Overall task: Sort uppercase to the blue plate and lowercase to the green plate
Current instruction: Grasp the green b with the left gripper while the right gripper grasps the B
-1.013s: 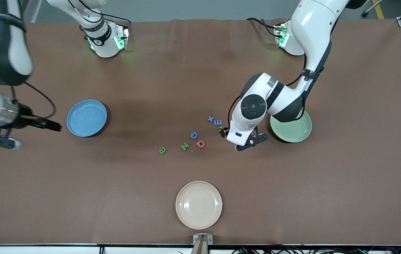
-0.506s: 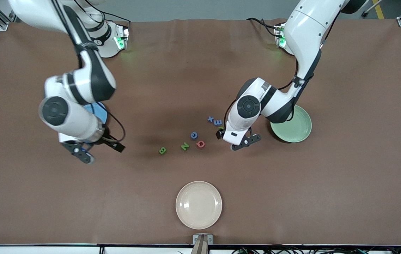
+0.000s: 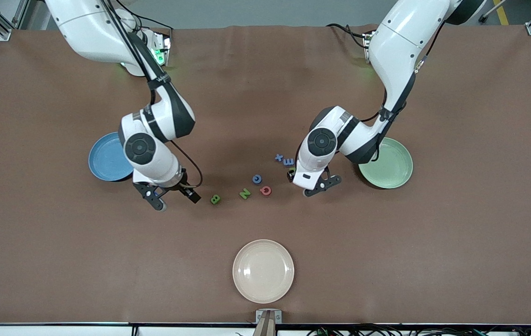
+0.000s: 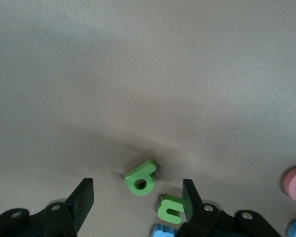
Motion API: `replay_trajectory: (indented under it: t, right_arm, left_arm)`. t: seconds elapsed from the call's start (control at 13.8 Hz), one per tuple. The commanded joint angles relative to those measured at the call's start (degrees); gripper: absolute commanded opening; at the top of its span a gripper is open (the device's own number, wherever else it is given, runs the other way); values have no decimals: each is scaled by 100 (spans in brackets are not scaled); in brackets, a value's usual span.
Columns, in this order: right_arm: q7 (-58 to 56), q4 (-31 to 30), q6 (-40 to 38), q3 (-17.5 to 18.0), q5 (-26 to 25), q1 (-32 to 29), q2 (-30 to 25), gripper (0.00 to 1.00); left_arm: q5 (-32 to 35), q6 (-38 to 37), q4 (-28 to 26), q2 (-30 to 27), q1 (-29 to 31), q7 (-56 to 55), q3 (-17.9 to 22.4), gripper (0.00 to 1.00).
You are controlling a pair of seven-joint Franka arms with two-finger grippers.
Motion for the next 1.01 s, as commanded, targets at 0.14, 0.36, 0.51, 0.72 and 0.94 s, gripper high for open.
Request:
replay_trajectory:
  t: [0.14, 0.36, 0.51, 0.72, 0.94]
  right_arm:
    - [573, 143, 613, -65, -5, 236, 517, 99]
    - [599, 390, 648, -73, -67, 324, 834, 98]
    - [634, 451, 797, -74, -67, 360, 939, 97]
    - [748, 592, 868, -74, -76, 395, 1089, 94]
    - [819, 662, 860, -74, -85, 483, 1168, 91]
  left_arm:
    - [125, 152, -39, 101, -51, -159, 25, 65]
    - [125, 188, -39, 110, -60, -159, 25, 62]
    - [125, 205, -39, 118, -60, -167, 25, 59]
    - [125, 249, -39, 153, -60, -167, 25, 54]
    - [125, 267, -39, 162, -60, -167, 25, 49]
